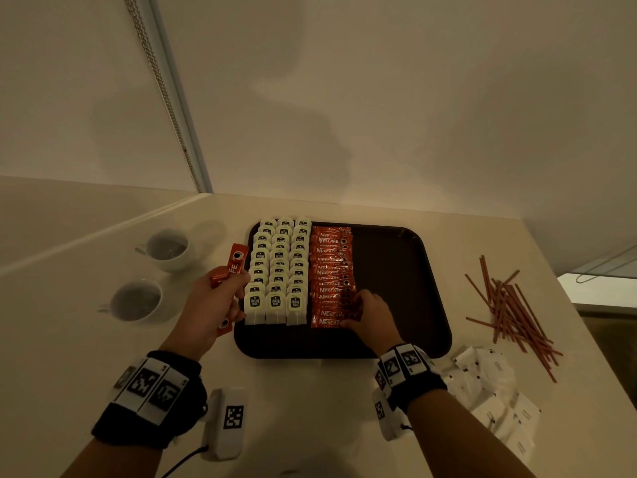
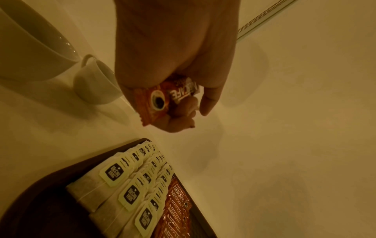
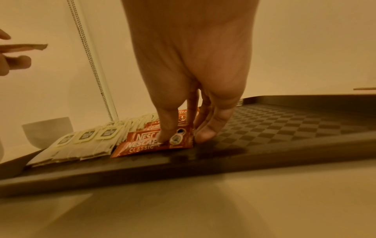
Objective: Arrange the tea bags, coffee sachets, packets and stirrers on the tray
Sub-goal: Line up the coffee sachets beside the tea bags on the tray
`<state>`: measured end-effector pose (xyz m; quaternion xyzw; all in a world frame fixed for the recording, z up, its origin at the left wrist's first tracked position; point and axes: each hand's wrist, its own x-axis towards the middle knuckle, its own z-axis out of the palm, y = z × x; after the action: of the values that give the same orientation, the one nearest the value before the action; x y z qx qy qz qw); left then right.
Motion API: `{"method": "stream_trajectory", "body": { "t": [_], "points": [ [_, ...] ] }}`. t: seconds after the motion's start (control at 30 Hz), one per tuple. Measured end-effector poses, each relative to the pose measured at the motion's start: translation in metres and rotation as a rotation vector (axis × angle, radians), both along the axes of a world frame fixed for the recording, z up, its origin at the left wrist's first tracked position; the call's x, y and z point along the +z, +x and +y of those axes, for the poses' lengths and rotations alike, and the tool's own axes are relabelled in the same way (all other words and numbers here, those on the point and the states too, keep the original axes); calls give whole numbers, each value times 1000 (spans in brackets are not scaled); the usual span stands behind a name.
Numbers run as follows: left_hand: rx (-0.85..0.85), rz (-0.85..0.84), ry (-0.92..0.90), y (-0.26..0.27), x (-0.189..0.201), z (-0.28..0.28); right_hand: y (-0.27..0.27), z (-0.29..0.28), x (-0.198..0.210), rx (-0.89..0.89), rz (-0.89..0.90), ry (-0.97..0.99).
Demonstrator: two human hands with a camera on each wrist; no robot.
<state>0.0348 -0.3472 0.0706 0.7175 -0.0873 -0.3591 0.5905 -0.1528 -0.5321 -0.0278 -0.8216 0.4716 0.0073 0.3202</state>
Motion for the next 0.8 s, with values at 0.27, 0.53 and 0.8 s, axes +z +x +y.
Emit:
{"method": "stream_trajectory", "body": {
  "t": [0.27,0.53,0.8],
  "points": [
    [-44,382,-110,4,0,-8,-2,-4,6,-2,-4,7],
    [-110,443,-272,-2,10,-38,38,28,87,164,-418,332],
    [-141,99,-235,-11,2,-46,56,49,112,110,-701,511]
  ]
}}
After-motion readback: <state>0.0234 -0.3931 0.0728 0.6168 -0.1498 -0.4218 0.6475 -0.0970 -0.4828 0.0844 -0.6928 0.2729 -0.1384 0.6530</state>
